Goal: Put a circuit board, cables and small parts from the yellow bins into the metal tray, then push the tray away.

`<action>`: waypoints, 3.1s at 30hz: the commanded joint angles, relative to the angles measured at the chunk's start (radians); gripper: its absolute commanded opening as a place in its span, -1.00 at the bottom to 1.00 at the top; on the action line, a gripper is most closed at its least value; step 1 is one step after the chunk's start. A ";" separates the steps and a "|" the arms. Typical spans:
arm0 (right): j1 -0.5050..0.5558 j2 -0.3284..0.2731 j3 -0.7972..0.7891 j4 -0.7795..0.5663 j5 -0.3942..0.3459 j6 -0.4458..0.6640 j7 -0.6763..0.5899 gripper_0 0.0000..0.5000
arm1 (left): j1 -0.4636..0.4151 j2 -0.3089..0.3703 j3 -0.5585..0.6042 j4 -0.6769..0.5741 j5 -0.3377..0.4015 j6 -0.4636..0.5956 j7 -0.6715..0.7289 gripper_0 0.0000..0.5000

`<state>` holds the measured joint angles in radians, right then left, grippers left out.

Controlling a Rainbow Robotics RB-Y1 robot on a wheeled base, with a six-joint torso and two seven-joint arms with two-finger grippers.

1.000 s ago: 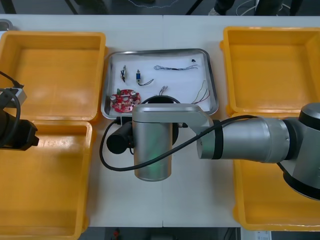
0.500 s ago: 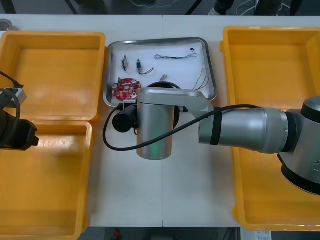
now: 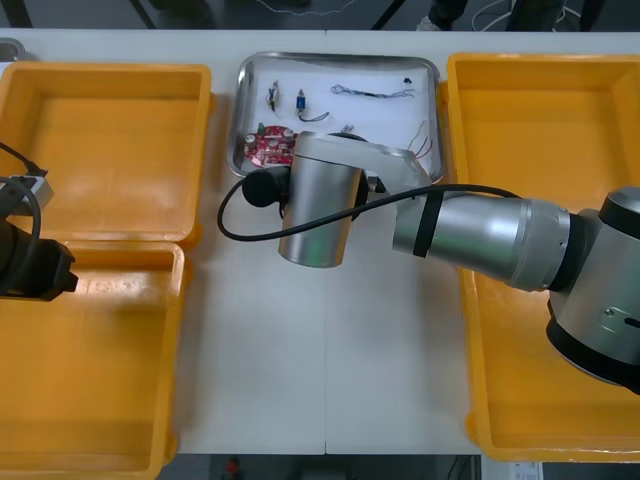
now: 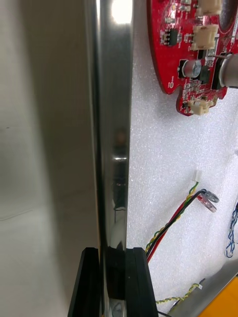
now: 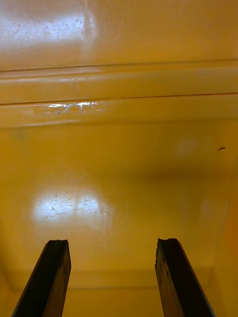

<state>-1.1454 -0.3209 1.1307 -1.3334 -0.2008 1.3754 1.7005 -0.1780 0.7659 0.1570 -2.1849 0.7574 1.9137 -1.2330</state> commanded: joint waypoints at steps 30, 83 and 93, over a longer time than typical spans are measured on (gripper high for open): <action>-0.086 0.079 -0.080 0.231 0.058 -0.266 0.036 -1.00 | 0.012 0.039 0.030 -0.013 0.007 0.006 -0.006 1.00; 0.457 0.068 -0.732 -0.877 -0.066 0.544 0.001 1.00 | 0.012 0.039 0.030 -0.013 0.007 0.006 -0.006 1.00; 0.636 -0.037 -0.827 -1.078 -0.077 0.544 -0.041 1.00 | 0.012 0.039 0.030 -0.013 0.007 0.006 -0.006 1.00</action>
<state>-0.5670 -0.3043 0.3449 -2.3374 -0.2648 1.9170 1.7034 -0.1780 0.7663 0.1570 -2.1849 0.7580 1.9137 -1.2330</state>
